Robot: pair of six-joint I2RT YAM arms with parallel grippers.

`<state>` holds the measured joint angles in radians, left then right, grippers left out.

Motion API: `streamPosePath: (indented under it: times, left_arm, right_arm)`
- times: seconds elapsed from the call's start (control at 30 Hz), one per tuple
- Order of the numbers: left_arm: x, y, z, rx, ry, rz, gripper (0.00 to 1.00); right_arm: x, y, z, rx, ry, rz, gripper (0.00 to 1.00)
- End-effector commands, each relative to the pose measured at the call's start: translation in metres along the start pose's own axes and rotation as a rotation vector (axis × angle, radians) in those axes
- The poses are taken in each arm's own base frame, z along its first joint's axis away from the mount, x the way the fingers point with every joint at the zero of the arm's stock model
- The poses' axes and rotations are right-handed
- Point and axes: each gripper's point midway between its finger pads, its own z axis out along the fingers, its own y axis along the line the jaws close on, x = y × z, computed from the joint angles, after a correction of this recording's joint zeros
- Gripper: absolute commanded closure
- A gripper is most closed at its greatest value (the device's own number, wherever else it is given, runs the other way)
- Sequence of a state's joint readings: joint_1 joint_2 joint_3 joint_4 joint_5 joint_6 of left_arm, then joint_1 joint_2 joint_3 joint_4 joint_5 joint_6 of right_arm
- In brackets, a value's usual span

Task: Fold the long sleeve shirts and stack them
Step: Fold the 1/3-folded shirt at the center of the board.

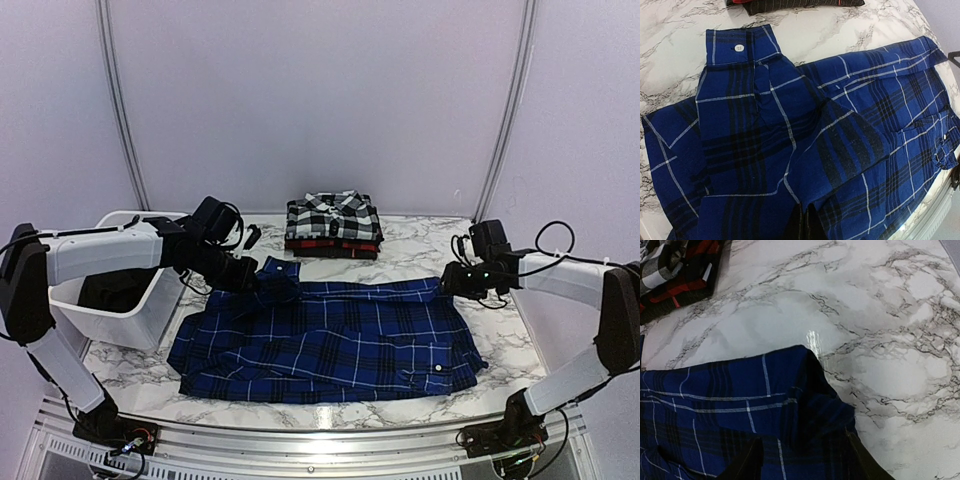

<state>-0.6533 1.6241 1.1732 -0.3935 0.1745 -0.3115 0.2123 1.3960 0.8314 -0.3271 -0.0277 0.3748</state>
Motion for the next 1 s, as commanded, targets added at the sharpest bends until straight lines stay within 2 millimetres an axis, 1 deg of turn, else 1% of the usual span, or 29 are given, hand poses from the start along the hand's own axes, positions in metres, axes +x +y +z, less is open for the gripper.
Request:
streamPosePath:
  times: [0.0, 0.27, 0.4, 0.57, 0.77, 0.8, 0.83, 0.9, 0.97]
  left_arm:
    - [0.003, 0.002, 0.002, -0.015, 0.019, -0.01, 1.0]
    - [0.002, 0.002, 0.002, -0.017, 0.016, -0.007, 1.0]
    - [0.0, 0.002, 0.0, -0.015, 0.011, -0.003, 1.0]
    - [-0.002, -0.001, -0.006, -0.014, 0.01, 0.012, 1.0]
    - [-0.003, 0.0, -0.01, -0.021, 0.014, 0.024, 1.0]
    - [-0.003, -0.001, -0.01, -0.023, 0.012, 0.025, 1.0]
    - [-0.003, 0.0, -0.011, -0.025, 0.013, 0.028, 1.0]
    - [-0.005, 0.0, -0.013, -0.029, 0.011, 0.032, 1.0]
    - [-0.006, -0.001, -0.016, -0.031, 0.011, 0.038, 1.0]
  right_arm:
    - [0.01, -0.007, 0.004, 0.025, 0.003, 0.033, 0.51]
    - [0.006, -0.005, 0.018, 0.019, 0.006, 0.063, 0.55]
    - [-0.001, -0.004, 0.019, 0.016, -0.018, 0.08, 0.55]
    - [-0.012, 0.0, 0.021, 0.009, -0.035, 0.092, 0.55]
    - [-0.016, 0.001, 0.02, 0.004, -0.047, 0.105, 0.56]
    - [-0.015, 0.001, 0.021, 0.006, -0.044, 0.106, 0.57]
    - [-0.014, -0.001, 0.022, 0.01, -0.039, 0.109, 0.61]
    - [-0.015, -0.006, 0.023, 0.04, -0.048, 0.111, 0.69]
    - [-0.015, -0.01, 0.023, 0.055, -0.046, 0.114, 0.8]
